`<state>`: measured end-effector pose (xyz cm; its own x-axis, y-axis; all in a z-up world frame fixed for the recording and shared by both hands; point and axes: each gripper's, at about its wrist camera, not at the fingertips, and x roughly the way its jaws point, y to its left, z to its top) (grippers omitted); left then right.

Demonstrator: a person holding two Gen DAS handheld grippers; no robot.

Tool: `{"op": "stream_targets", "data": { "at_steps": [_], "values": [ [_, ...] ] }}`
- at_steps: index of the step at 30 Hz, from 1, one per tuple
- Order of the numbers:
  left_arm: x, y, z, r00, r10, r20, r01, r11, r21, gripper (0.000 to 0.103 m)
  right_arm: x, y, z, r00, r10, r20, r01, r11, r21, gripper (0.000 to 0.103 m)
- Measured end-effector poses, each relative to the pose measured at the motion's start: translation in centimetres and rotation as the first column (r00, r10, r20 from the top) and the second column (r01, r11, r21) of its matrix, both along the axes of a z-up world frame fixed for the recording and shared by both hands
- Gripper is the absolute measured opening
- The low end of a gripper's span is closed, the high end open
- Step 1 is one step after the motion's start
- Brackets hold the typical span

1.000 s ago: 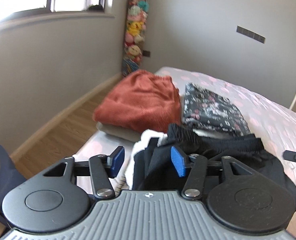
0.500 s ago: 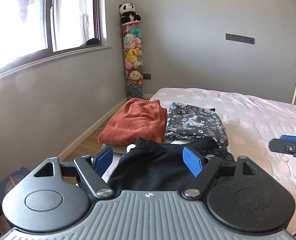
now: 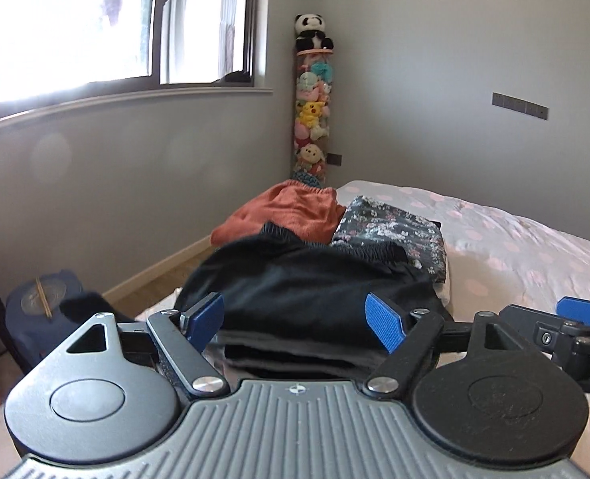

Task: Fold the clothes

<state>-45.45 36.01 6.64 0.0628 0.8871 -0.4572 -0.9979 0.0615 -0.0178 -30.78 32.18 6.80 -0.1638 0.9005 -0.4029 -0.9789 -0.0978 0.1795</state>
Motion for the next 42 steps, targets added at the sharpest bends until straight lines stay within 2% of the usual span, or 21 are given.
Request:
{"op": "stream_targets", "data": {
  "at_steps": [5,13,30,42],
  "values": [
    [1.1,-1.2,-2.5,0.999,0.020,-0.031,-0.021,0.999,-0.033,0.078,-0.3,-1.3,-1.0,0.999,-0.012,0.038,0.012,1.000,-0.012,0.094],
    [2.5,-2.6,-4.8,0.999,0.017,-0.051,-0.020,0.998,-0.065,0.078,0.0,-2.4,-2.6,0.999,-0.036,-0.007,0.036,0.998,-0.060,0.094],
    [3.5,-3.2,-5.6,0.999,0.006,-0.049,-0.010,0.997,-0.082,0.078,0.5,-2.7,-4.0,0.999,-0.048,-0.026,0.046,0.995,-0.084,0.095],
    [3.7,-3.5,-5.3,0.999,-0.018,-0.032,0.015,0.996,-0.083,0.078,0.4,-3.1,-3.8,0.999,-0.040,-0.025,0.038,0.996,-0.078,0.095]
  ]
}}
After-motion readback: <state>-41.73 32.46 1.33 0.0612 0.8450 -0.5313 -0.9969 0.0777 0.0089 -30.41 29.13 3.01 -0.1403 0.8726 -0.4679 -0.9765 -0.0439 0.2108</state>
